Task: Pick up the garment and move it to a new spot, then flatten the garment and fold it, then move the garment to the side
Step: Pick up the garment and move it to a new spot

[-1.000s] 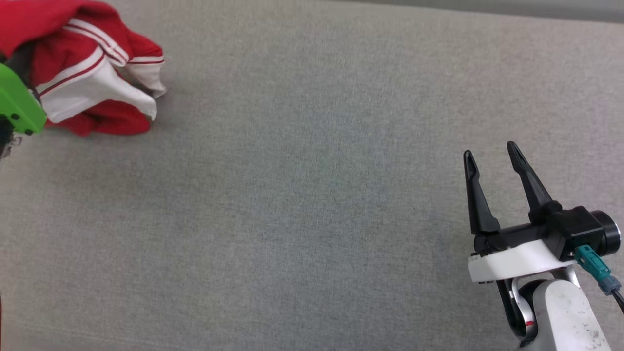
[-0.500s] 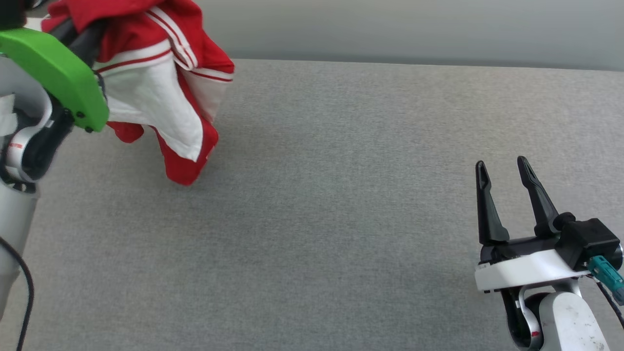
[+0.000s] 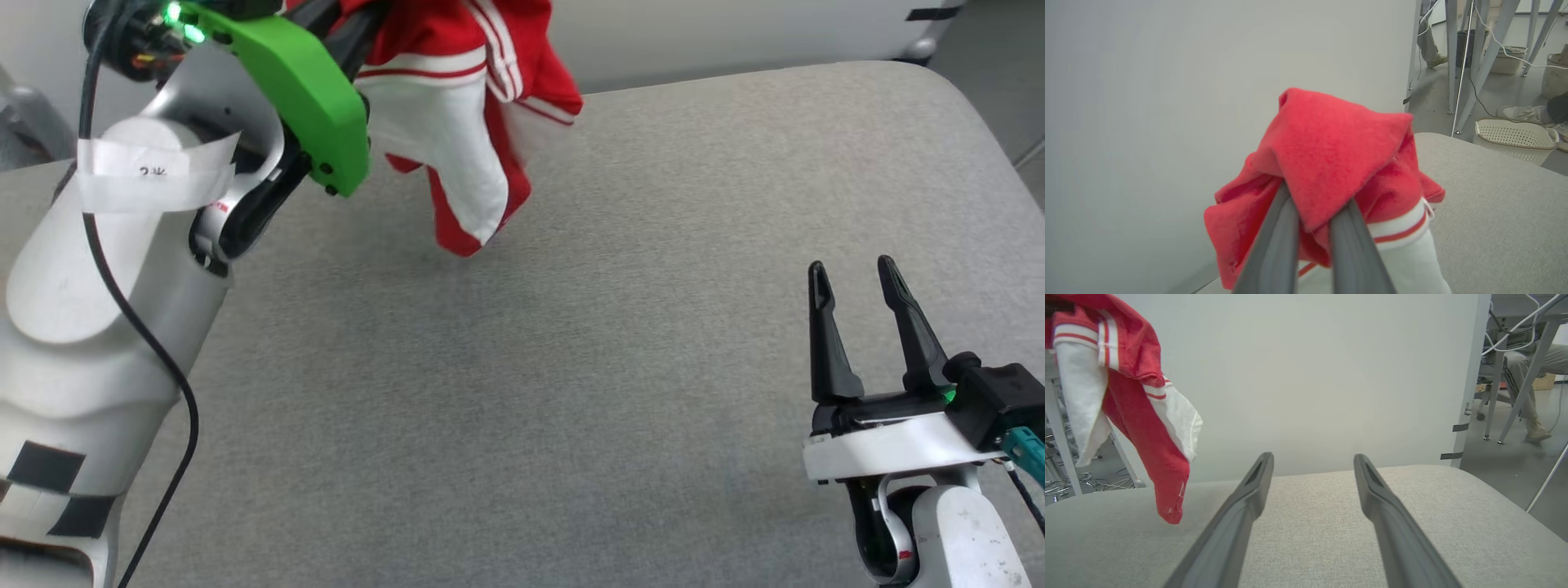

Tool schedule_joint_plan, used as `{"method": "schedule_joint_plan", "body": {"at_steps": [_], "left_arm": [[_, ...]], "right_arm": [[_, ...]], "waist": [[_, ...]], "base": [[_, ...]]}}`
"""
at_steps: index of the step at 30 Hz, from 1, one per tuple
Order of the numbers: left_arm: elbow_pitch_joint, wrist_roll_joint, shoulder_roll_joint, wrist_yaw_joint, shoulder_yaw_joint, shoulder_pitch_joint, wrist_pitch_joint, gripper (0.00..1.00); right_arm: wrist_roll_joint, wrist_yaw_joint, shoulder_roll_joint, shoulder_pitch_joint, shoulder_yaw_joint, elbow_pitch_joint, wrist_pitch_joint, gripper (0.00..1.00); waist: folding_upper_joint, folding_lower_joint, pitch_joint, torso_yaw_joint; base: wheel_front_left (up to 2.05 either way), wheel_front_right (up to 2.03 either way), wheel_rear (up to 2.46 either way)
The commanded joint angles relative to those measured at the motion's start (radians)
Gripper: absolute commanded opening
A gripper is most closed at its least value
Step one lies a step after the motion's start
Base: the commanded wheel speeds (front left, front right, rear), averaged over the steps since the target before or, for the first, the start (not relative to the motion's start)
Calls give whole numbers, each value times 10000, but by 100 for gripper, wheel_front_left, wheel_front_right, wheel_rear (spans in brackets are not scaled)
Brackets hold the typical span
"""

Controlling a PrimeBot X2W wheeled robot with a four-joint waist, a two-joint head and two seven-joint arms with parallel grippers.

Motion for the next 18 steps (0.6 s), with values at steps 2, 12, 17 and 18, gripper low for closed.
{"method": "schedule_joint_plan", "body": {"at_steps": [2, 12, 17, 18], "left_arm": [[340, 183, -210, -64, -228, -529, -481, 0], [1380, 549, 286, -108, -4513, 71, -1565, 0], [1993, 213, -42, -109, -6390, 584, -2192, 0], [2143, 126, -215, -109, -6693, 684, -2291, 0]], "right_arm": [[153, -11, -13, -129, -36, -122, -61, 100], [104, -11, -13, -151, -183, -262, -61, 100], [-34, -11, -13, -173, -140, -170, -61, 100], [-77, -11, -13, -173, -126, -132, -61, 100]], "waist": [[0, 0, 450, -1029], [0, 0, 985, -1266], [0, 0, 1028, -1071], [0, 0, 1019, -1013]], "base": [[0, 0, 0], [0, 0, 0], [0, 0, 0], [0, 0, 0]]}}
